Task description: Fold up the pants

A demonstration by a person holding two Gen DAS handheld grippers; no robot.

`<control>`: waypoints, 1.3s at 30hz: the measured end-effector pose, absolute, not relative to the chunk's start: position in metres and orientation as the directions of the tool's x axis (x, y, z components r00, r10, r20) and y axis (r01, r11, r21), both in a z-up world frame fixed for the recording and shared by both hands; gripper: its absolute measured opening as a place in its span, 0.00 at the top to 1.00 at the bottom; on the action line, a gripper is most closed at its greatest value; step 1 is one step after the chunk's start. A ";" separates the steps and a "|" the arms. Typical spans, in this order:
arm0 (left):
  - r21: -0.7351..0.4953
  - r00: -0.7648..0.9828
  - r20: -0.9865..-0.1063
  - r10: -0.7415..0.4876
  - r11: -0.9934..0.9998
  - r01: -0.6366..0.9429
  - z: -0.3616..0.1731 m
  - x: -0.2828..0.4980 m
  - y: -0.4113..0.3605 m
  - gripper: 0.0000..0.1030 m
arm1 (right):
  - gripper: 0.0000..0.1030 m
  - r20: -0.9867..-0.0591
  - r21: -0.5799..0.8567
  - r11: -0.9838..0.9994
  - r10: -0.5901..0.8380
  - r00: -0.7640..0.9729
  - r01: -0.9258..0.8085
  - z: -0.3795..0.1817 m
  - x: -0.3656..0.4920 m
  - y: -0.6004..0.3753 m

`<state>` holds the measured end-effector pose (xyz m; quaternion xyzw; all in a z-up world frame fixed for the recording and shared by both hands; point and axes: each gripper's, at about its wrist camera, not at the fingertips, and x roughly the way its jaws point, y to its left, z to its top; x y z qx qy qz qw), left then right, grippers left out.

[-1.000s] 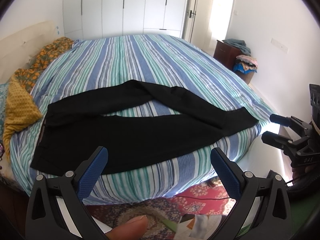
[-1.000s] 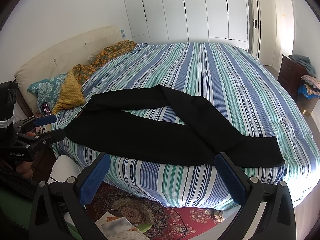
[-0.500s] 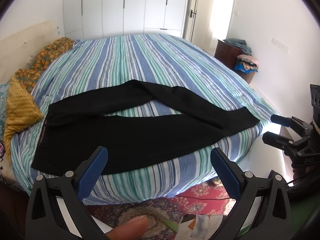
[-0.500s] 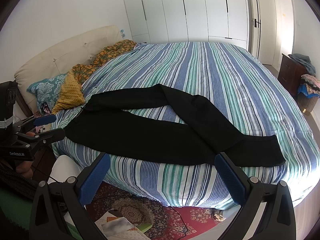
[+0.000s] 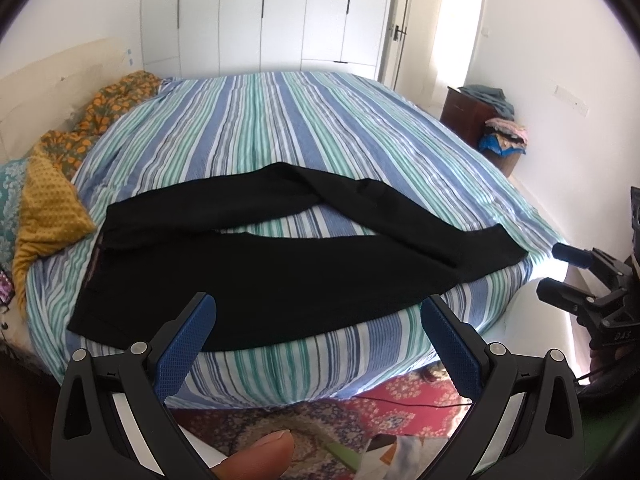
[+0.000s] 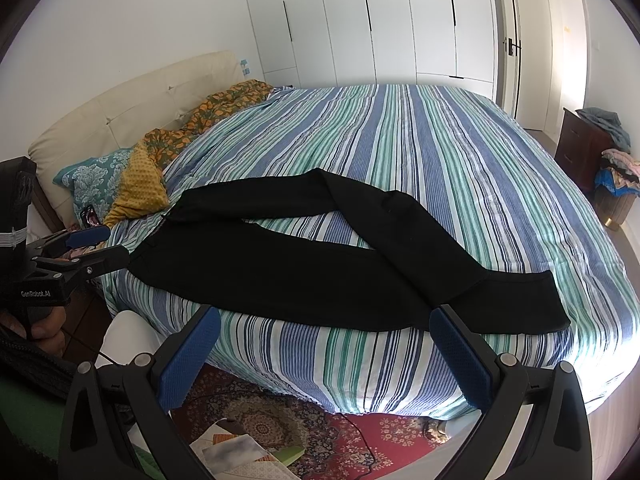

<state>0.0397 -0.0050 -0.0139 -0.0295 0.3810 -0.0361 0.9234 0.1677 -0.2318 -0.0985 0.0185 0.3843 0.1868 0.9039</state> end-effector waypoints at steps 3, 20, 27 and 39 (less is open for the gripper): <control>-0.053 0.723 -0.689 -0.060 0.998 0.033 -0.011 0.039 -0.004 0.00 | 0.00 -0.688 0.176 0.930 0.350 0.636 -0.322 -0.099 0.168 -0.232; -0.037 0.700 -0.714 -0.019 0.999 -0.010 -0.013 0.047 0.003 0.00 | 0.00 -0.685 0.172 0.931 0.348 0.640 -0.322 -0.099 0.169 -0.234; -0.023 0.689 -0.724 -0.010 1.000 -0.010 -0.015 0.047 0.002 0.00 | 0.00 -0.685 0.171 0.930 0.350 0.639 -0.326 -0.098 0.170 -0.232; -0.034 0.671 -0.742 -0.006 0.999 -0.029 -0.019 0.050 0.008 0.01 | 0.00 -0.687 0.169 0.930 0.349 0.637 -0.327 -0.098 0.171 -0.230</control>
